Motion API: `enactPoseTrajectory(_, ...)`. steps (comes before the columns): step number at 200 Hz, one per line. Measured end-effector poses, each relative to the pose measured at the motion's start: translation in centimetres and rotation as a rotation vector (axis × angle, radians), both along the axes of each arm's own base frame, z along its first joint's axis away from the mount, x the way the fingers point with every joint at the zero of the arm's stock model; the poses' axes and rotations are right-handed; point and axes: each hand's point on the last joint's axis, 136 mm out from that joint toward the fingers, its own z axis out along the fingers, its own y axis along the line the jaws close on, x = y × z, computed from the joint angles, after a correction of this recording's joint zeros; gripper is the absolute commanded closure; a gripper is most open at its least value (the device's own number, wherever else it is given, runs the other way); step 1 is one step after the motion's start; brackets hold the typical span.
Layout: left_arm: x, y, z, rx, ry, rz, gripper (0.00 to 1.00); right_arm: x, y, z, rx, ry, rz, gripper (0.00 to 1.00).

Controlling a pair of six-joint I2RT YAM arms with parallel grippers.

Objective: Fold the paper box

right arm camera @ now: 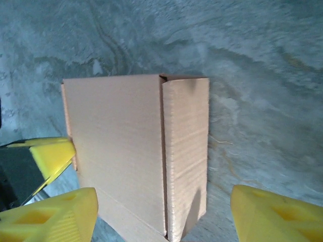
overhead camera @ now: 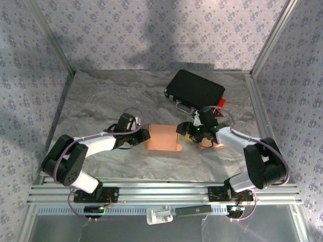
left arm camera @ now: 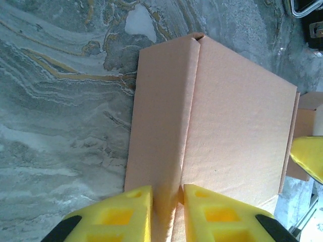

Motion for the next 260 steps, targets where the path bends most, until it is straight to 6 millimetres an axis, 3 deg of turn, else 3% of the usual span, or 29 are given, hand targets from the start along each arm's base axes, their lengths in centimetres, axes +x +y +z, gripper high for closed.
enactPoseTrajectory(84, 0.4, 1.0, -0.2, -0.063, -0.009, 0.012, 0.8, -0.1, 2.2, -1.7, 0.086, 0.023, 0.094, 0.25)
enactPoseTrajectory(126, 0.4, 0.8, -0.2, -0.073, -0.012, 0.006, 0.8, -0.4, 4.8, -1.6, 0.148, 0.016, 0.135, 0.33)
enactPoseTrajectory(134, 0.5, 0.9, -0.2, -0.074, -0.012, 0.009, 0.78, -0.5, 5.1, -1.7, 0.157, 0.024, 0.131, 0.35)
enactPoseTrajectory(153, 0.6, 1.0, -0.4, -0.065, -0.017, 0.01, 0.6, -0.2, 5.8, -1.6, 0.185, 0.039, 0.11, 0.4)
enactPoseTrajectory(183, 0.3, 2.1, -0.2, -0.026, -0.022, 0.039, 0.43, 0.1, 6.5, -1.4, 0.23, 0.091, 0.056, 0.47)
enactPoseTrajectory(204, 0.1, 2.8, 2.4, 0.018, -0.109, 0.03, 0.32, 0.2, 6.7, -1.1, 0.259, 0.133, 0.013, 0.49)
enactPoseTrajectory(224, 0.3, 2.6, 7.0, 0.059, -0.275, -0.009, 0.27, 0.3, 6.6, -1.1, 0.271, 0.172, -0.021, 0.5)
enactPoseTrajectory(244, -0.4, 1.3, 12.2, 0.101, -0.493, -0.104, 0.26, 0.6, 6.5, -0.8, 0.282, 0.21, -0.054, 0.51)
enactPoseTrajectory(260, -1.9, -0.5, 14.7, 0.161, -0.648, -0.23, 0.25, 1.0, 6.2, -0.5, 0.293, 0.242, -0.085, 0.53)
